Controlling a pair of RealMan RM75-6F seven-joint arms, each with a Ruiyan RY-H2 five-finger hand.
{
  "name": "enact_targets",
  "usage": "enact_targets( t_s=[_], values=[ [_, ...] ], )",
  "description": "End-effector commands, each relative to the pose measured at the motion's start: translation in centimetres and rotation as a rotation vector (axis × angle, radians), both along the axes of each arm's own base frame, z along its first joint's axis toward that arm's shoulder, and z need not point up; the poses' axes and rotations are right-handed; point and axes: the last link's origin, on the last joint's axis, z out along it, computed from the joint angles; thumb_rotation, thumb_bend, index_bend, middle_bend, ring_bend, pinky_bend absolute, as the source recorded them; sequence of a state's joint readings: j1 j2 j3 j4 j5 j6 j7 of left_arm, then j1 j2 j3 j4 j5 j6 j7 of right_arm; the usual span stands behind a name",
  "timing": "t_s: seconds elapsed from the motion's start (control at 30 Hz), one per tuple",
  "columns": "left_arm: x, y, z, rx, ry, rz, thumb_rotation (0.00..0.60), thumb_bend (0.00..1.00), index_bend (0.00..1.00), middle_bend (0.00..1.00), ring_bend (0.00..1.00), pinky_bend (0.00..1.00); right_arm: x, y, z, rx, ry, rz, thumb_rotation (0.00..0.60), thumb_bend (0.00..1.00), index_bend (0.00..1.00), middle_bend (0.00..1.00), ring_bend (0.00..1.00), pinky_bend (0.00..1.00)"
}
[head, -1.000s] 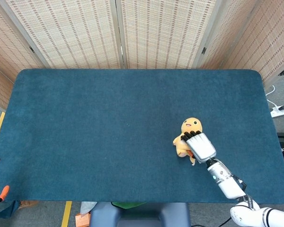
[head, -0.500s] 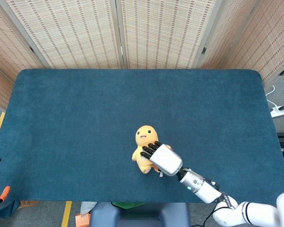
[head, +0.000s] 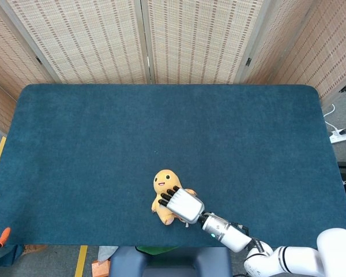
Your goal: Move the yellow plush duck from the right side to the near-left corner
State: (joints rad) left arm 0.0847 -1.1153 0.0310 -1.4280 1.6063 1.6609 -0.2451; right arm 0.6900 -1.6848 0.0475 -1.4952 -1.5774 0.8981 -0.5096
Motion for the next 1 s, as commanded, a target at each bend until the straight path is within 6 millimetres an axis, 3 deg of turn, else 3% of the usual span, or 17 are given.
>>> enact_targets(
  t_s=[0.03, 0.17, 0.3, 0.47, 0.63, 0.77, 0.9, 1.0],
  values=[
    [0.0, 0.0, 0.0, -0.002, 0.001, -0.002, 0.600, 0.35, 0.04, 0.00, 0.00, 0.15, 0.1, 0.1, 0.8, 0.017, 0.002, -0.032, 0.600, 0.28, 0.00, 0.00, 0.00, 0.15],
    [0.1, -0.1, 0.0, -0.001, -0.002, -0.009, 0.600, 0.35, 0.05, 0.00, 0.00, 0.15, 0.1, 0.5, 2.2, 0.059, -0.064, -0.072, 0.600, 0.17, 0.00, 0.00, 0.00, 0.01],
    [0.2, -0.1, -0.1, 0.000, 0.001, -0.016, 0.600, 0.34, 0.05, 0.00, 0.00, 0.15, -0.5, 1.1, 4.3, 0.078, -0.124, -0.092, 0.600, 0.12, 0.00, 0.00, 0.00, 0.00],
    [0.3, -0.2, -0.2, 0.001, 0.009, -0.026, 0.600, 0.35, 0.05, 0.00, 0.00, 0.15, -2.6, 3.3, 8.6, 0.078, -0.184, -0.127, 0.600, 0.11, 0.00, 0.00, 0.00, 0.00],
    [1.6, 0.3, -1.0, -0.009, -0.018, -0.141, 0.600, 0.34, 0.05, 0.03, 0.01, 0.16, -8.2, 7.1, 14.9, -0.008, -0.248, -0.213, 0.600, 0.11, 0.00, 0.00, 0.00, 0.00],
    [4.3, 1.6, -3.1, -0.077, 0.018, -0.287, 0.600, 0.31, 0.05, 0.18, 0.13, 0.20, -13.9, 10.5, 18.7, -0.133, -0.264, -0.327, 0.600, 0.11, 0.00, 0.00, 0.00, 0.00],
    [8.8, 3.5, -6.0, -0.274, 0.053, -0.424, 0.600, 0.28, 0.02, 0.09, 0.03, 0.17, -19.2, 14.1, 20.5, -0.195, -0.313, -0.456, 0.600, 0.11, 0.00, 0.00, 0.00, 0.00],
    [12.7, 5.2, -8.3, -0.318, 0.113, -0.544, 0.600, 0.27, 0.01, 0.05, 0.00, 0.14, -22.0, 16.0, 21.7, -0.218, -0.359, -0.541, 0.600, 0.11, 0.00, 0.00, 0.00, 0.00]
  ],
)
